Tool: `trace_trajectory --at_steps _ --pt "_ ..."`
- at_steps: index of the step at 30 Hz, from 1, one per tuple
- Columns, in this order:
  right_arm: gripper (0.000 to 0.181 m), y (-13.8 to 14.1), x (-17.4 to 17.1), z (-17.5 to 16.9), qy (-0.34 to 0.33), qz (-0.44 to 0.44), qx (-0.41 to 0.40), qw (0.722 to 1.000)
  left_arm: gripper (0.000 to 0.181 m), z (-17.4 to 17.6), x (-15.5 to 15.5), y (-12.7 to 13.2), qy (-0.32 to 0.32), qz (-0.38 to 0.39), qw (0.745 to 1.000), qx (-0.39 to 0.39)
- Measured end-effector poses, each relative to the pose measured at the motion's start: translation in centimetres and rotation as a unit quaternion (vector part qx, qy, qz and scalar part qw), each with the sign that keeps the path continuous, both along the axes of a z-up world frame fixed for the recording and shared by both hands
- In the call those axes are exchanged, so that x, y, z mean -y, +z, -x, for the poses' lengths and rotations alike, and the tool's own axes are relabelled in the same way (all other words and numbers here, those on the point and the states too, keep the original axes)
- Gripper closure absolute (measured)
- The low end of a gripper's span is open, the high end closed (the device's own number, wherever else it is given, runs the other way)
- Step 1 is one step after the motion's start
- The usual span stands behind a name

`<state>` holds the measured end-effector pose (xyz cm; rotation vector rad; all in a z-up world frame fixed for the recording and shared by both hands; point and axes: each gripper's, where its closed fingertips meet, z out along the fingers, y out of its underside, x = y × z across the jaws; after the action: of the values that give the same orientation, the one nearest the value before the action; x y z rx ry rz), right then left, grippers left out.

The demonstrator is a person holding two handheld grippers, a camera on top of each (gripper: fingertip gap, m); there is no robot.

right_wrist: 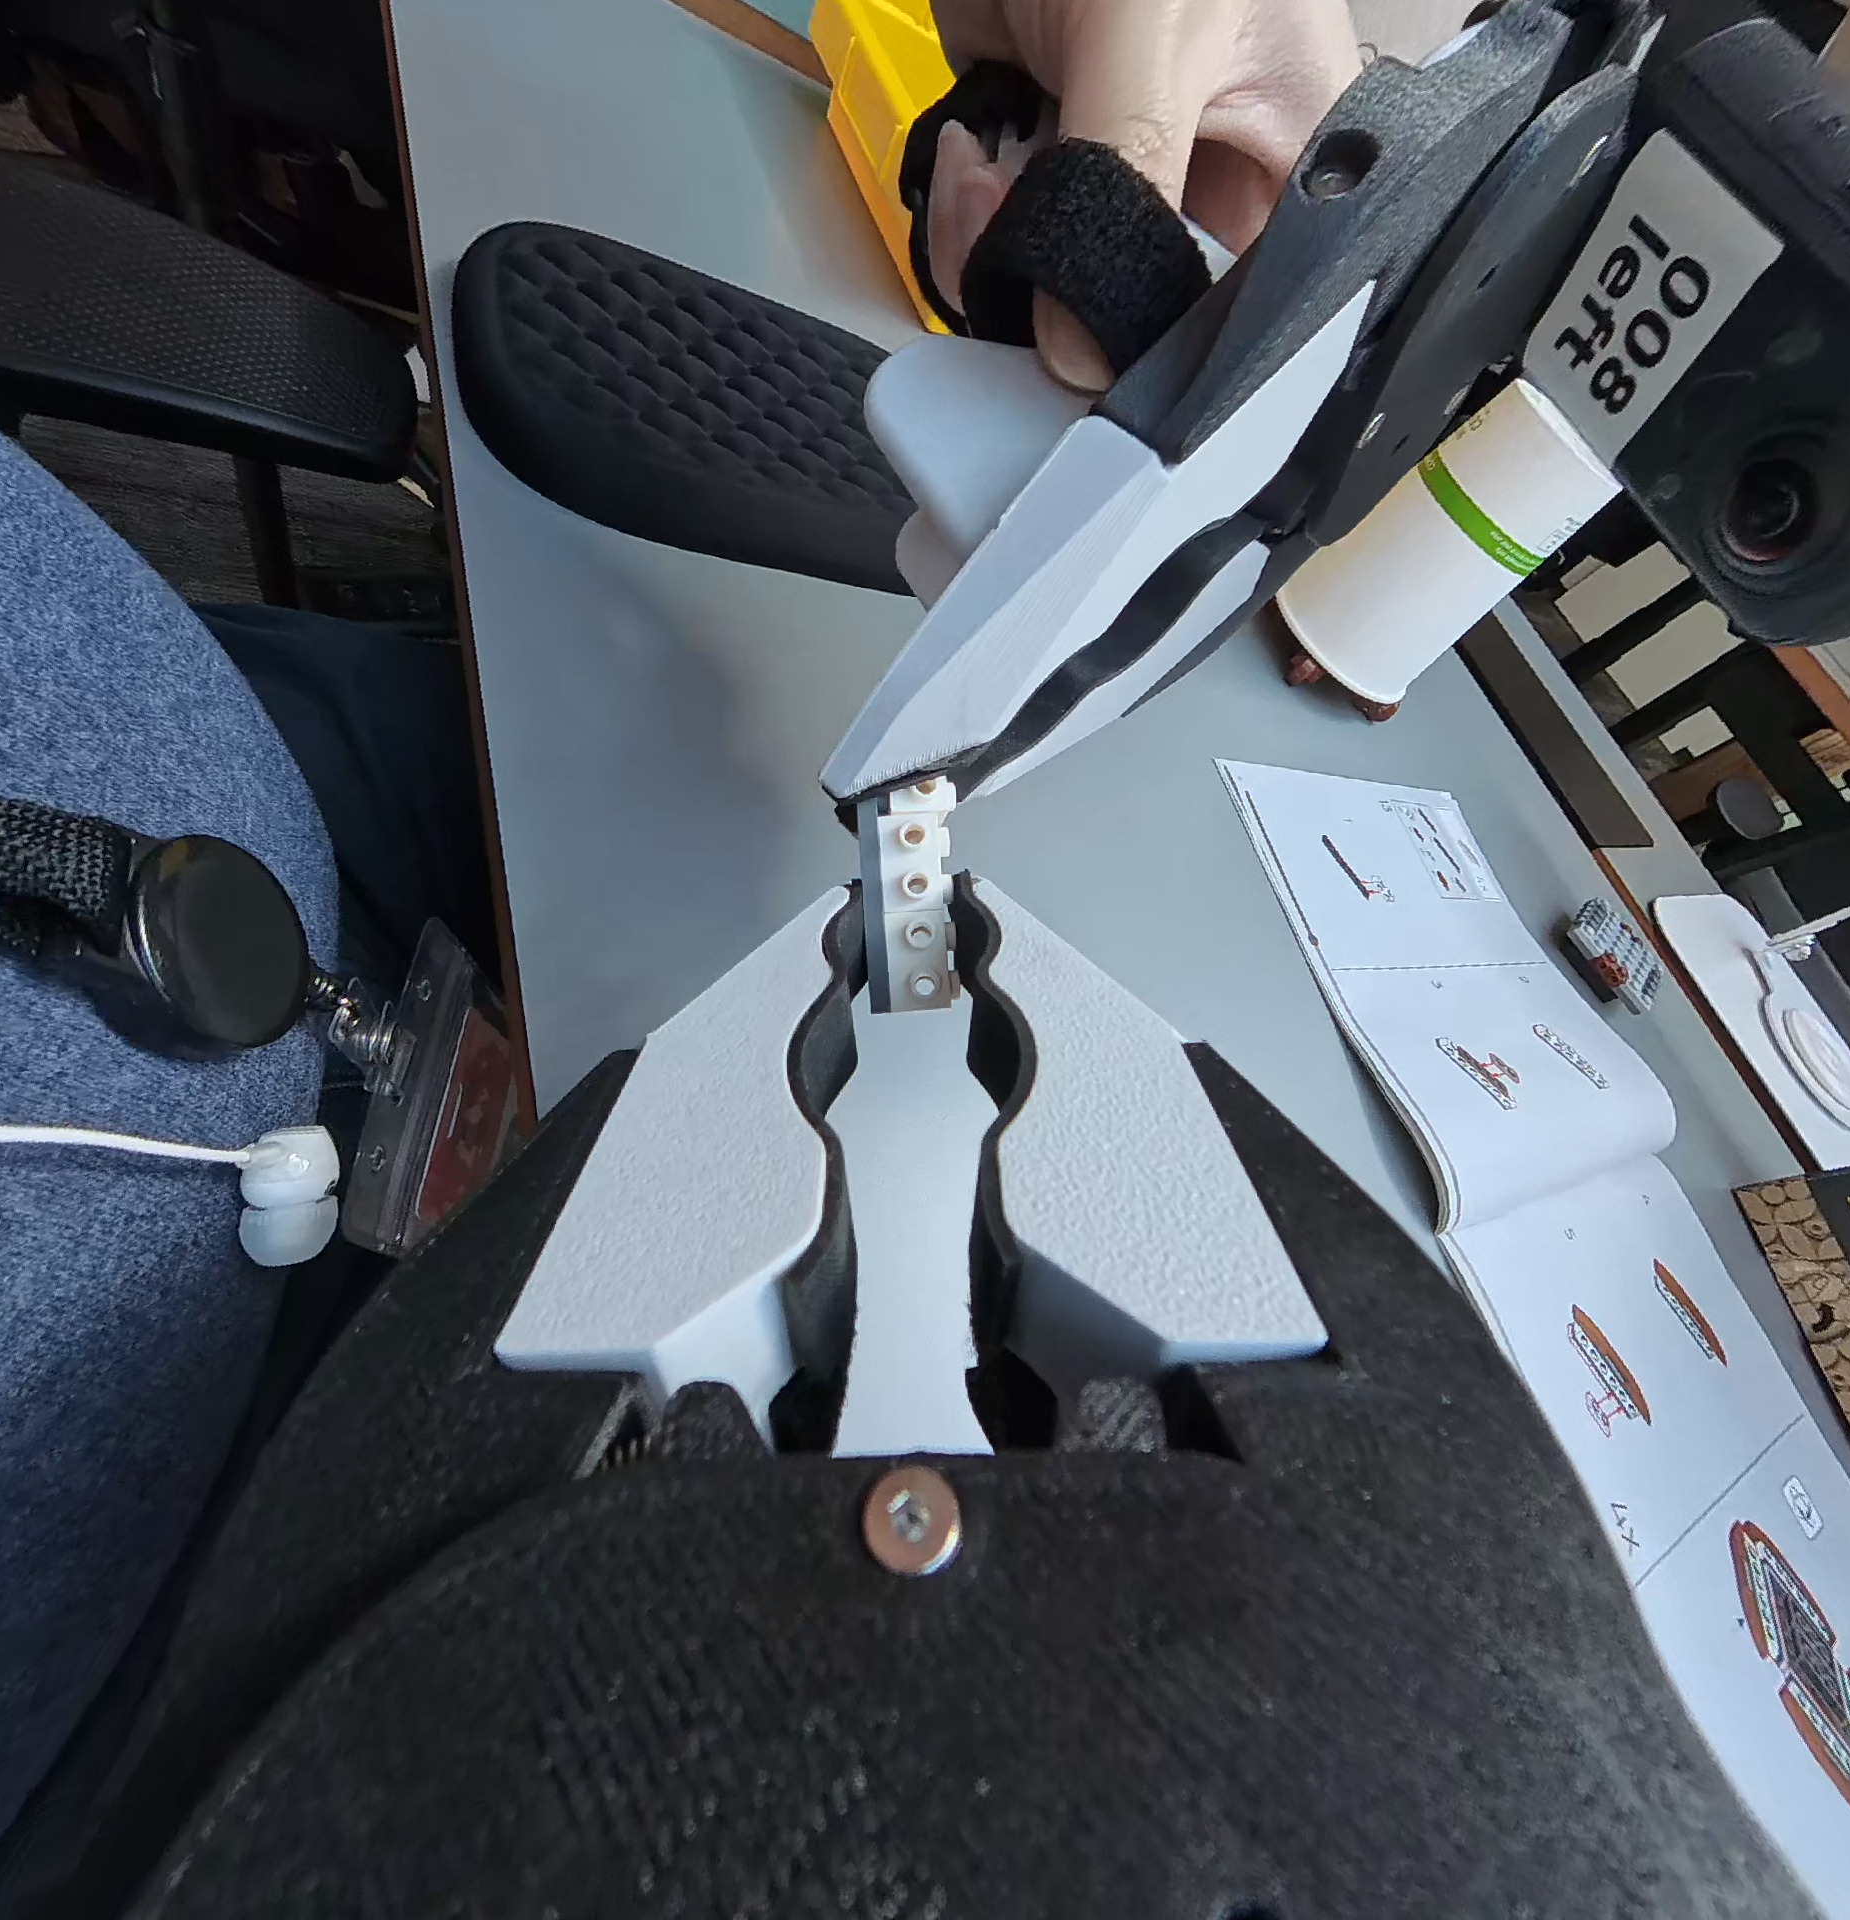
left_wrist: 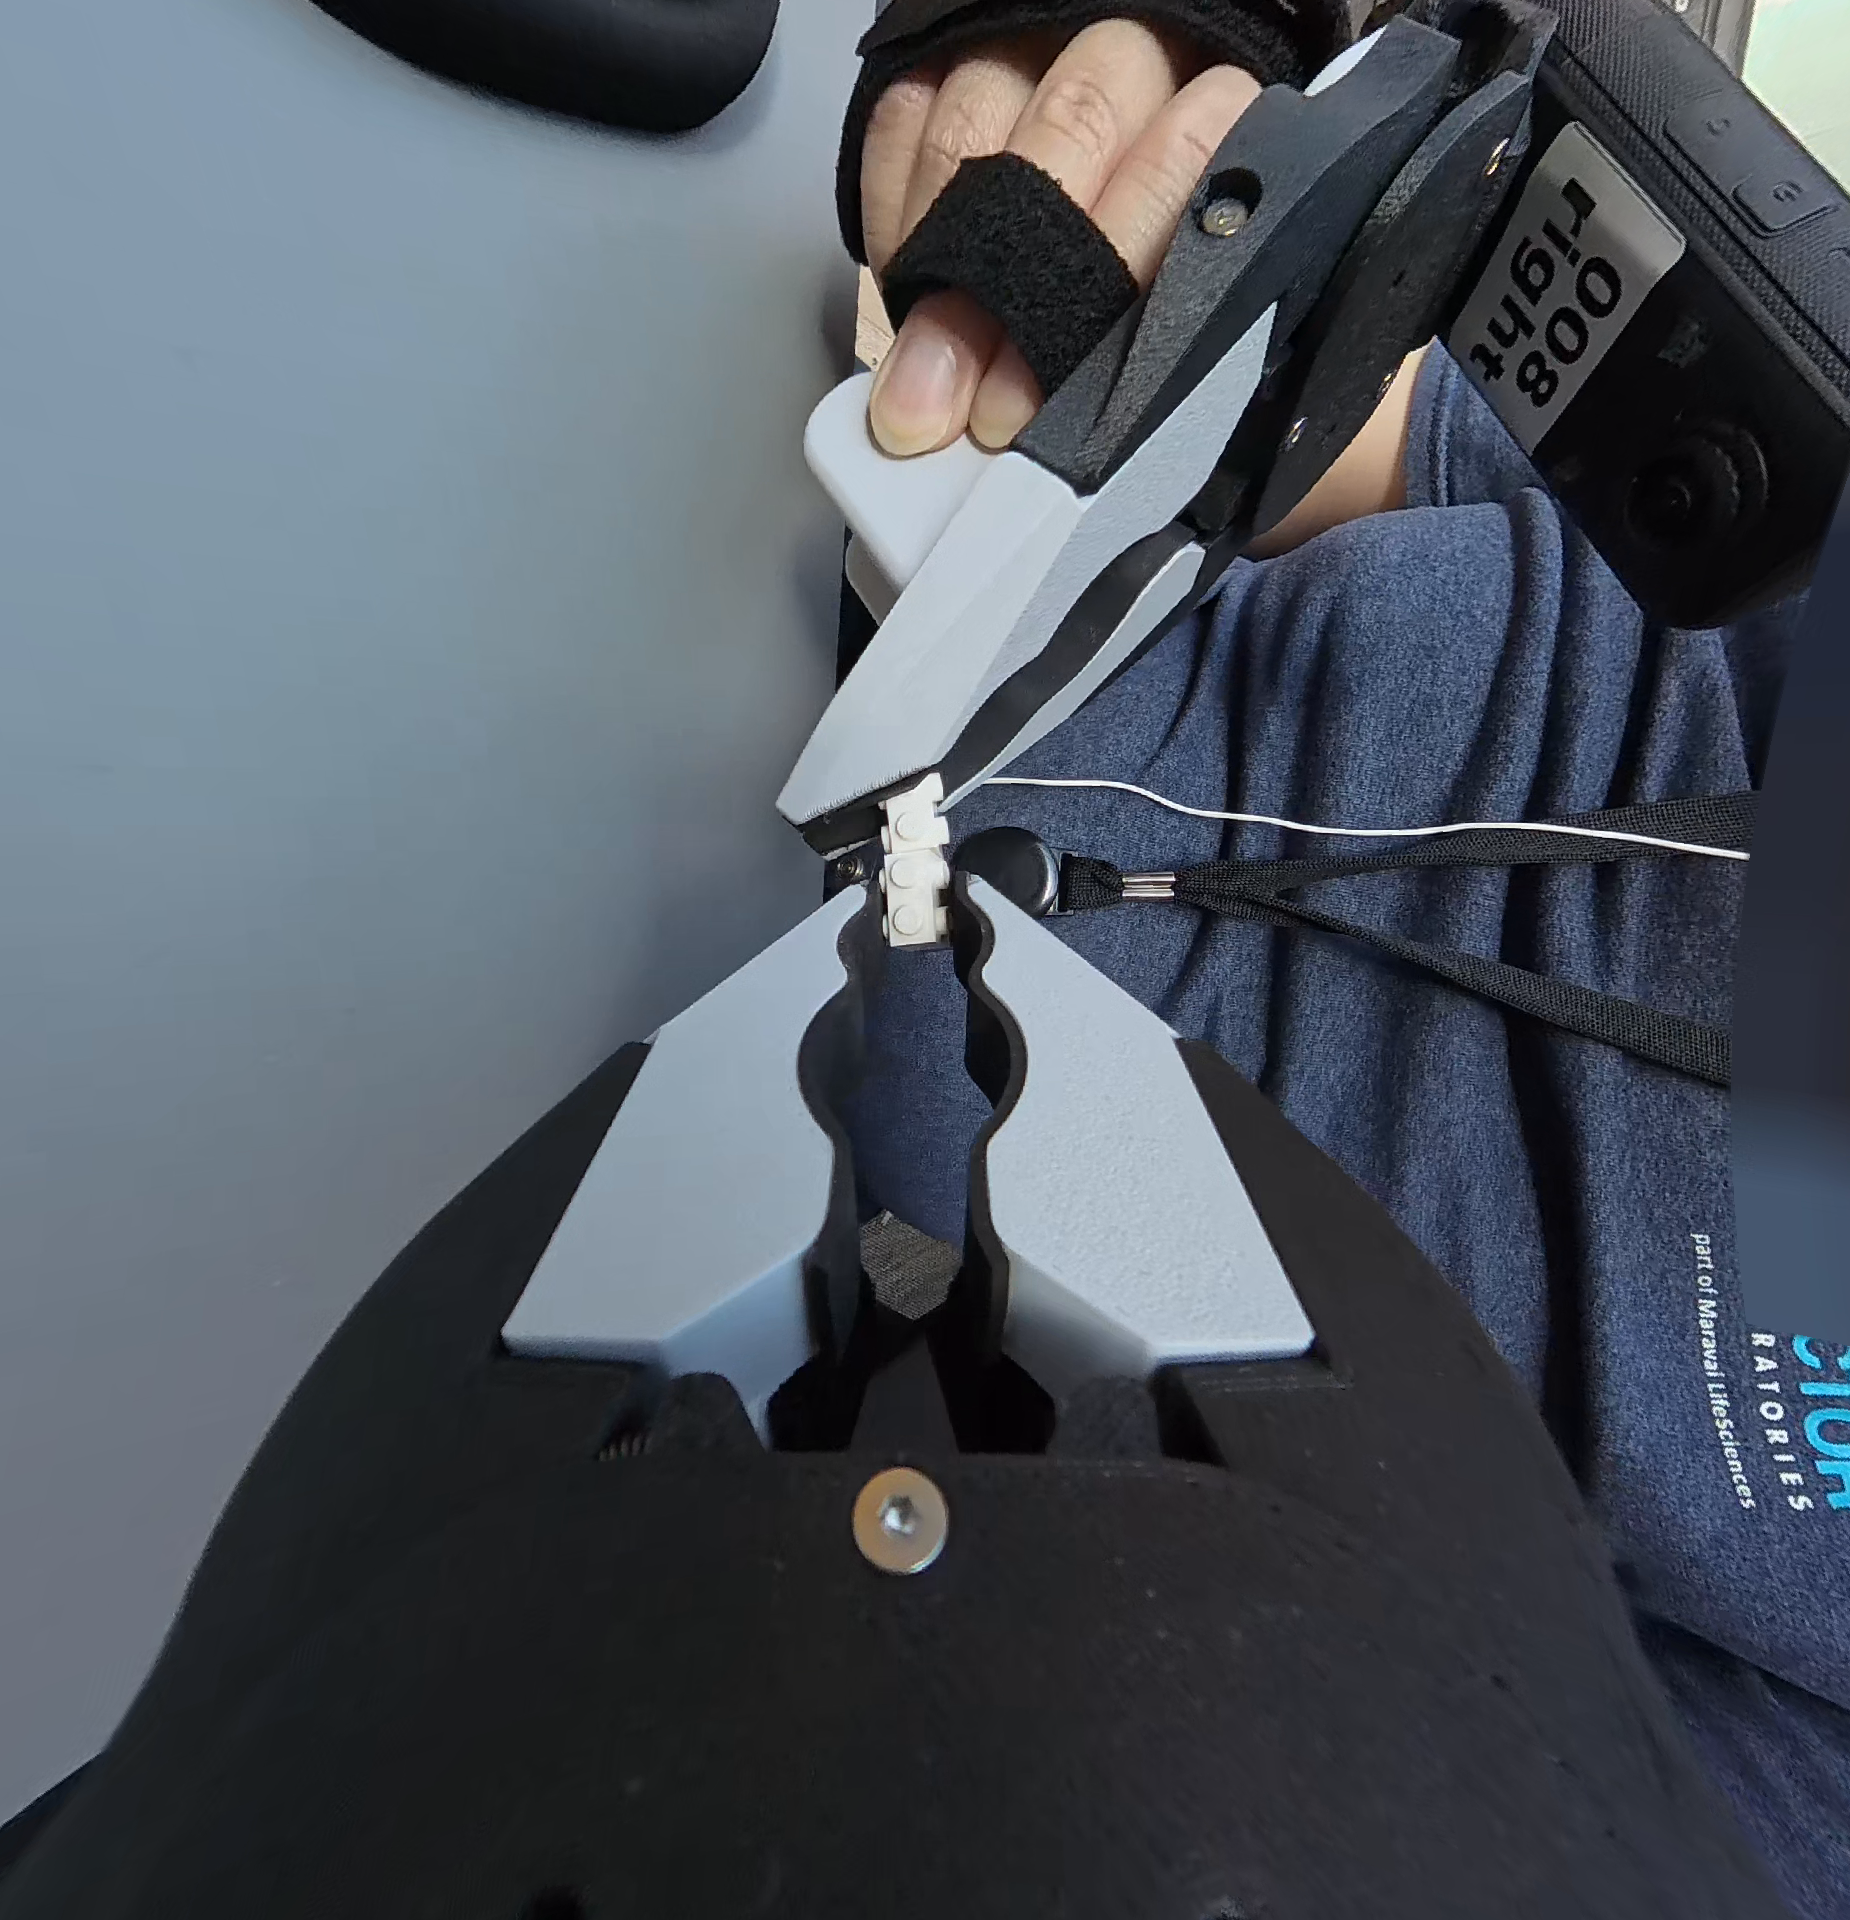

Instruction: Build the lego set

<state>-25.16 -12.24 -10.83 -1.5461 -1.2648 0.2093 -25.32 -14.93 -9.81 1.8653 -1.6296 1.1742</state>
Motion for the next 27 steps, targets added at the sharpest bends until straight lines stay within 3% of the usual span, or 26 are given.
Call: trace_trajectory --at_steps 17,27 --pt "0.166 -1.0 -0.1 -0.2 -0.005 0.031 0.022 0.999 0.169 0.5 0.2 -2.0 -0.048 -0.101 0.993 -0.030" --pt "0.166 -0.9 -0.2 -0.2 -0.006 0.020 0.023 1.000 0.169 0.3 0.1 -1.9 -0.033 -0.087 0.995 -0.029"
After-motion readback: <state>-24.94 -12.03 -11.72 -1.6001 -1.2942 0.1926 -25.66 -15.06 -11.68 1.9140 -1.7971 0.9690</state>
